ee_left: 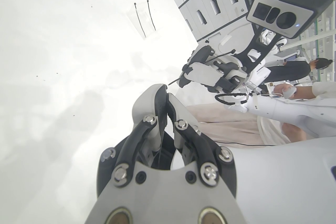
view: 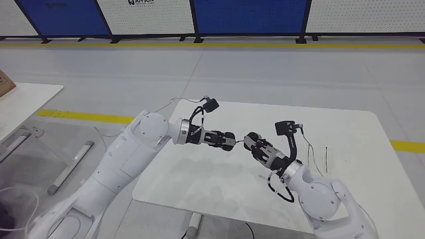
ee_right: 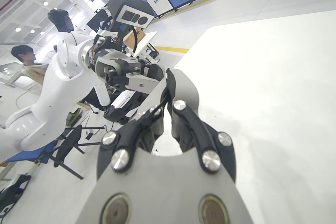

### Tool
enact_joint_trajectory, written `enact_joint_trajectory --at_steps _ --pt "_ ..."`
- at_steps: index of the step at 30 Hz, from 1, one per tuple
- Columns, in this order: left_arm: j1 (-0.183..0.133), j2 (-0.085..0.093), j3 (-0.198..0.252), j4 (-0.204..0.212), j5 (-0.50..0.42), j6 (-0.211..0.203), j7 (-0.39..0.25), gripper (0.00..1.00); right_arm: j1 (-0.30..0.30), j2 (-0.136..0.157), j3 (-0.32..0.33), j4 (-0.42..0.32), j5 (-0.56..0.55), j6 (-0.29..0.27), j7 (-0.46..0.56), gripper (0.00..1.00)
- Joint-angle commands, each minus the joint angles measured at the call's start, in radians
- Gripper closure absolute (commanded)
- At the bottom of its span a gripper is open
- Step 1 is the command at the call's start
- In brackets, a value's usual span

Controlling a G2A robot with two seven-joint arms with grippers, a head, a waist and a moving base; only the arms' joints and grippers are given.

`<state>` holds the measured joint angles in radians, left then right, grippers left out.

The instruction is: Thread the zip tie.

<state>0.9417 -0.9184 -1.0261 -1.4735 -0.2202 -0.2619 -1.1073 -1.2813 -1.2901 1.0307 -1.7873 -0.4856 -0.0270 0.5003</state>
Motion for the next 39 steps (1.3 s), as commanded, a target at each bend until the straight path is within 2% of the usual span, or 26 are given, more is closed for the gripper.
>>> enact_joint_trajectory --at_steps 1,15,18,30,39 --pt "0.000 0.000 0.000 0.000 0.000 0.000 0.000 1.00 0.002 0.000 -0.001 0.002 0.000 0.003 0.003 1.00" --pt "0.000 0.000 0.000 0.000 0.000 0.000 0.000 1.00 0.015 -0.003 -0.014 0.015 0.004 0.012 0.021 1.00" --pt "0.000 0.000 0.000 0.000 0.000 0.000 0.000 1.00 0.018 -0.004 -0.013 0.020 0.031 -0.005 0.025 1.00" --pt "0.000 0.000 0.000 0.000 0.000 0.000 0.000 1.00 0.076 -0.009 -0.025 0.085 0.067 -0.016 0.074 1.00" --pt "0.000 0.000 0.000 0.000 0.000 0.000 0.000 1.00 0.076 -0.009 -0.025 0.085 0.067 -0.016 0.074 1.00"
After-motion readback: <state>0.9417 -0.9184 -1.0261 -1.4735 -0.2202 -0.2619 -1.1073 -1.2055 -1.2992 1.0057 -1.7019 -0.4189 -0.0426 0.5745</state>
